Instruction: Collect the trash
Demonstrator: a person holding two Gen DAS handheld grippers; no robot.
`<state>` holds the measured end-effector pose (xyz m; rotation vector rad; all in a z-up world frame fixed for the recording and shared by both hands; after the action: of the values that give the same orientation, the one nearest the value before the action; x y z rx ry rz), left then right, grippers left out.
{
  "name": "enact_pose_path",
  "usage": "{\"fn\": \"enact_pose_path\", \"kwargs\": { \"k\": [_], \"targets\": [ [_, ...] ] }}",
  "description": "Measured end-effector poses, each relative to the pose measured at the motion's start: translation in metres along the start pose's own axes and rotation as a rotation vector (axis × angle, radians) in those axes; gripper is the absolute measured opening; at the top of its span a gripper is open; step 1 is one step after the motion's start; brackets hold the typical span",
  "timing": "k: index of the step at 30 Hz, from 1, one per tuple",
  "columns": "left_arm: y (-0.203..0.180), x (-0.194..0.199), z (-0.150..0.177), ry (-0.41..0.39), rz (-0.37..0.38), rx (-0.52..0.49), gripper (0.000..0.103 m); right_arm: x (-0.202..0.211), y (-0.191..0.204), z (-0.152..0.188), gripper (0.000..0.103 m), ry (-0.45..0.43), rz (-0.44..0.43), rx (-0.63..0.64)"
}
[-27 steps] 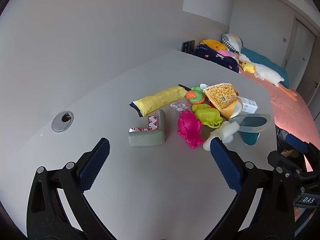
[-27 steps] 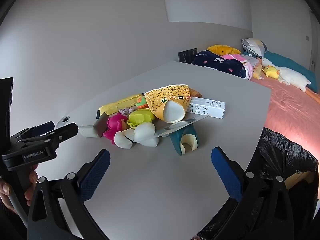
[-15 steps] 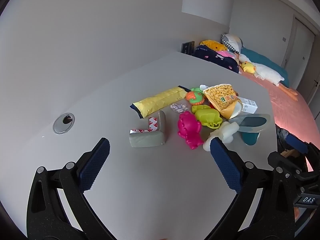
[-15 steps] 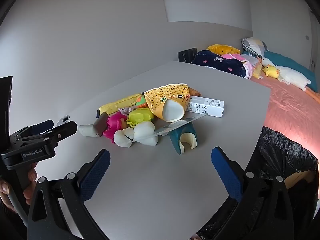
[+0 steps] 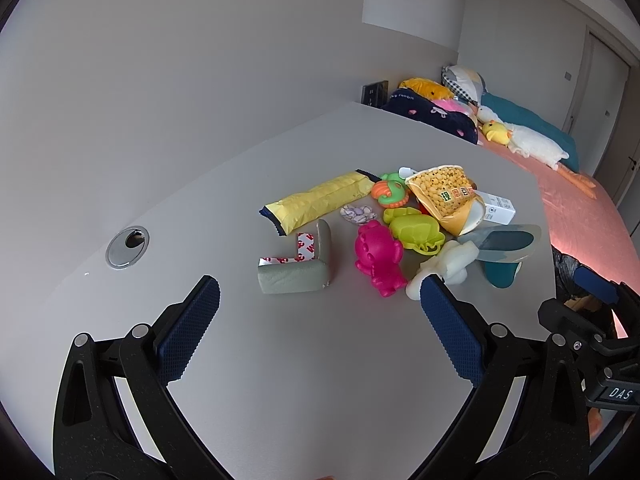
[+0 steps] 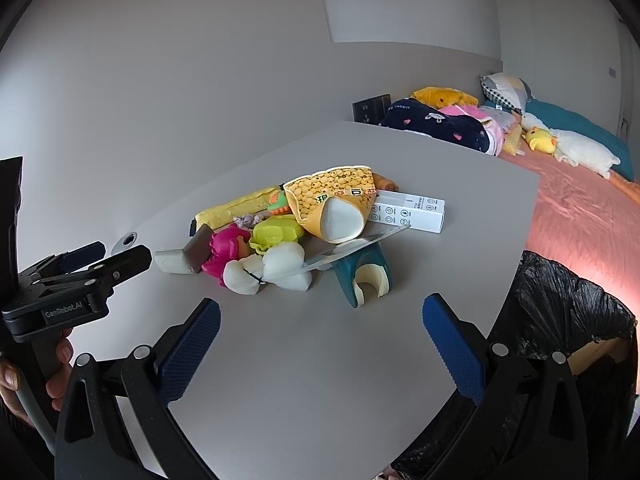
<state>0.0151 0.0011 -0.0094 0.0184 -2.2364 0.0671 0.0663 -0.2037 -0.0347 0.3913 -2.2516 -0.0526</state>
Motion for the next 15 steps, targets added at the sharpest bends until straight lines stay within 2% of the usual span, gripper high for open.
{"fn": "enact_pose_path", "kwargs": {
  "k": [15],
  "targets": [
    [-0.0011, 0.0, 0.0007, -0.002, -0.006, -0.002, 0.097, -0.0002, -0.002, 0.0, 0.101, 0.001, -0.003, -0.004]
  ]
}}
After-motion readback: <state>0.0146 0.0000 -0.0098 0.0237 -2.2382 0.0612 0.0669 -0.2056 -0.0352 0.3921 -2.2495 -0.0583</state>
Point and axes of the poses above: each gripper's, at about its wrist camera, not at the fingertips, and x roughly against the way its jaws point, y to its left, z to its underside, the point moved 2 cm from there along -x, roughly the way its jaws point, and after that the axes turned 9 degrees about y, right-handed, at the moved point
